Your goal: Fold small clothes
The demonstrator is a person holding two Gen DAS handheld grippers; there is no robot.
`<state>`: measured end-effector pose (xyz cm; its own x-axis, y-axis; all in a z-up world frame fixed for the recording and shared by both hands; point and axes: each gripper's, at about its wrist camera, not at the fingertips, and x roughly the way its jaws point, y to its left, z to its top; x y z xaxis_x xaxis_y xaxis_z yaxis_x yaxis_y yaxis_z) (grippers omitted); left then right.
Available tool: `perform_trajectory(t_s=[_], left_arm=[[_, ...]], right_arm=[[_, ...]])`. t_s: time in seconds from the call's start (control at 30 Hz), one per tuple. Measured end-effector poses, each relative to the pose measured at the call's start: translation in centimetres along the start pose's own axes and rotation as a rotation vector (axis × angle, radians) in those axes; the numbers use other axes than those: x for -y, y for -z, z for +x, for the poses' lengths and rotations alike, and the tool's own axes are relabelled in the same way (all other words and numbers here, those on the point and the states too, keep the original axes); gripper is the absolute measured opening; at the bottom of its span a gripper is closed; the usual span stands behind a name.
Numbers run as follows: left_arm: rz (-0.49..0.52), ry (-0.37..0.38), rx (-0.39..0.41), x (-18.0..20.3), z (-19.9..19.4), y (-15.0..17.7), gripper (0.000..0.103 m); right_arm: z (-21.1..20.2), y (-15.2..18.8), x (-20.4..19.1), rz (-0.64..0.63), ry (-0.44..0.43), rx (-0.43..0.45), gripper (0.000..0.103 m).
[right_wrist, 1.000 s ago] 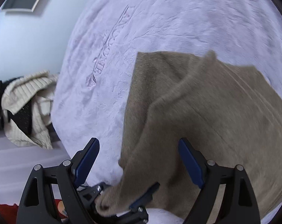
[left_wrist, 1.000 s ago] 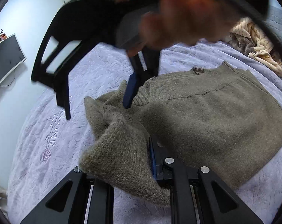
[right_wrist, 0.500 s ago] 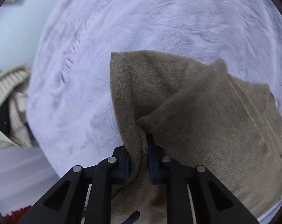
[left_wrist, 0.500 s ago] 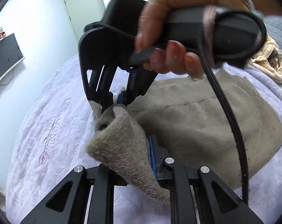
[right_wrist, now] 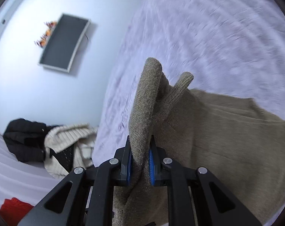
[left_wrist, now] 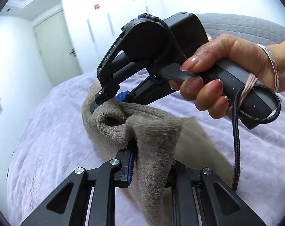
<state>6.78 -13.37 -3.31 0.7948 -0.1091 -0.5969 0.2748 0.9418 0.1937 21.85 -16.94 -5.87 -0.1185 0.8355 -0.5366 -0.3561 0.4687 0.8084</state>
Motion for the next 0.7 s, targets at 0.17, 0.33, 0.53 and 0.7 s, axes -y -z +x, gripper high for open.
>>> perform_trajectory(t_s=[0.17,0.33,0.53,0.7], left_arm=[[0.084,0.109,-0.019,6.1,2.5,-0.5,0.018],[0.156,0.196,-0.134,11.1,5.5,2.4,0.018],[0.241,0.211,-0.203,12.7,6.0,5.4,0.018],[0.225,0.230,-0.213,12.3,4.7,5.2,0.018]], right_arm=[[-7.9,3.0,5.7,0.061,-0.029,0.162,0.016],[-11.5,7.5,14.1,0.201,-0.005,0.249,0.016],[-9.8,12.5,22.0,0.372,0.013,0.283,0.016],[-9.0,13.6,23.2,0.414,-0.046,0.310,0.020]])
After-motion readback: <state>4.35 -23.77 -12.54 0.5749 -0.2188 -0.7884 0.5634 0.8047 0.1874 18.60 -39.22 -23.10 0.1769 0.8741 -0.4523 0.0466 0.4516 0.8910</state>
